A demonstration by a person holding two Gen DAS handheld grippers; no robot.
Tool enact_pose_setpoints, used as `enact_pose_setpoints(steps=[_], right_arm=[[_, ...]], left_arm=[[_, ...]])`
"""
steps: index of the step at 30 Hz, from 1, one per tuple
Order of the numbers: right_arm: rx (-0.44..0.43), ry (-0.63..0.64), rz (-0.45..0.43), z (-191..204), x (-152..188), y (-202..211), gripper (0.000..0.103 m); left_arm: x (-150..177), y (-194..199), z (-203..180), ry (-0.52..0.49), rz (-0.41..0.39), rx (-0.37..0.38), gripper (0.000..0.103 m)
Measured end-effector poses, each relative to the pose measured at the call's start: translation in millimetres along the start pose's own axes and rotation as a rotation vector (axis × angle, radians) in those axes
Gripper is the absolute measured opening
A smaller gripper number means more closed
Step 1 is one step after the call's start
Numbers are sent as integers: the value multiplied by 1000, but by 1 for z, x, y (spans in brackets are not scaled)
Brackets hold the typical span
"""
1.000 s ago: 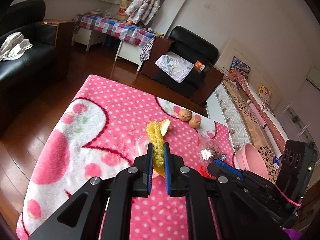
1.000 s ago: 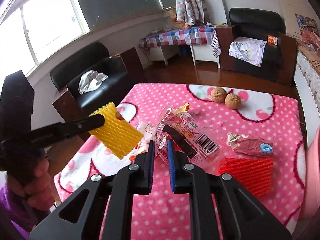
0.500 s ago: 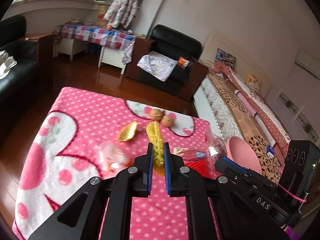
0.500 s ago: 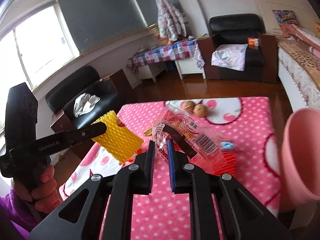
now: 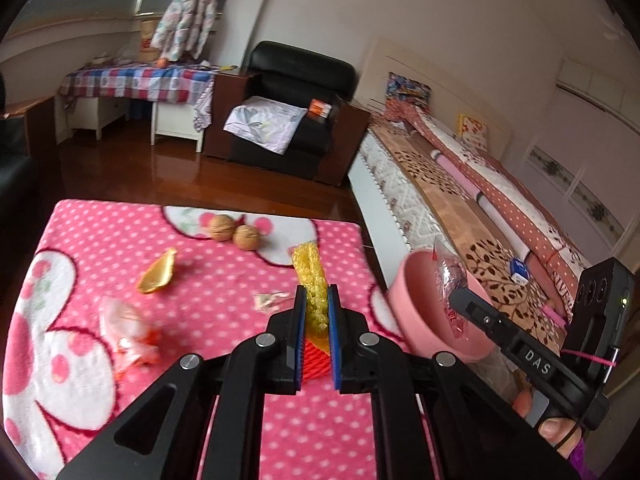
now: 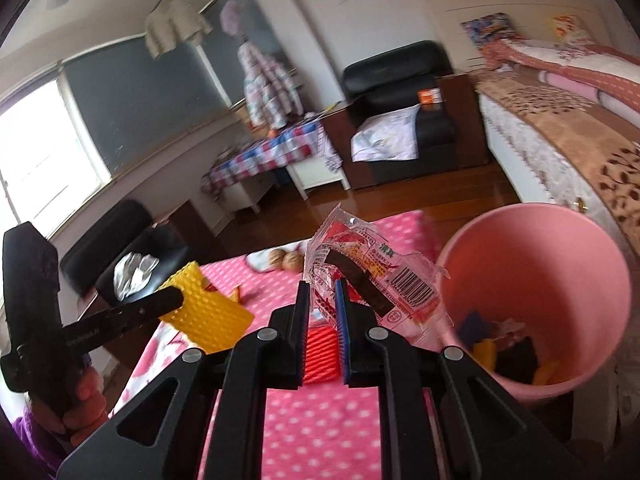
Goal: Collect trash
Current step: 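Carry the yellow mesh sleeve and clear wrapper over the pink bucket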
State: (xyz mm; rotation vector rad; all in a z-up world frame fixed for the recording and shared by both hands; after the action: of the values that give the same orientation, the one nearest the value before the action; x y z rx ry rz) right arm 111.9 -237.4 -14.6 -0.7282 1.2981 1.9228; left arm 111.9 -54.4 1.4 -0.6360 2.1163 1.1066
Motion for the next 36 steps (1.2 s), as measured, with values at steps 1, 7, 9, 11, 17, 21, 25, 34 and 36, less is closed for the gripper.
enact_pose_setpoints(steps=[1,7,9,11,17,21,25,34,36], right_arm=[[10,-13,-6,-9,-1,1,13],[66,-88,-34,-57,-6,4,13],[81,-113,-40,-72,-7,3,13],[96,-139,-45,-87,-8,1,13],[128,-192,-50,-119,-8,-5,13],[133,-219,-43,-133,-6,-10,13],[137,-234,-43,-142,-3,-11,13],[142,-252,-38,-154,-2,-14,13],[144,-253,-38,-156,-2,-15,13]], left_arm=[[-1,-5,-7,-10,4,6,9],[-5,-29,-40,-69,26,29,9],[-7,-36,-50,-89,34,34,9],[-7,-44,-61,-106,42,39,9],[-12,-67,-84,-143,59,50,9],[-16,-84,-100,-170,62,62,9],[-19,-102,-116,-194,69,76,9],[-13,-147,-141,-271,93,69,9],[-10,-157,-143,-279,105,65,9]])
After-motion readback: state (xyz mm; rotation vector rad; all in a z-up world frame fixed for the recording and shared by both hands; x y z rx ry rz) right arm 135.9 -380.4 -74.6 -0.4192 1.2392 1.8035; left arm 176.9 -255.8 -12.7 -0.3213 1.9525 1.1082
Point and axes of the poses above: each gripper's, at about its wrist camera, not at the fingertips, and y roughly against the way its jaws point, z to its left, x to its underside, the point moved 7 cm from there along -y, roughly the way its jaws point, and after that the axes turned 12 degrees about x, right-handed, at the moved point
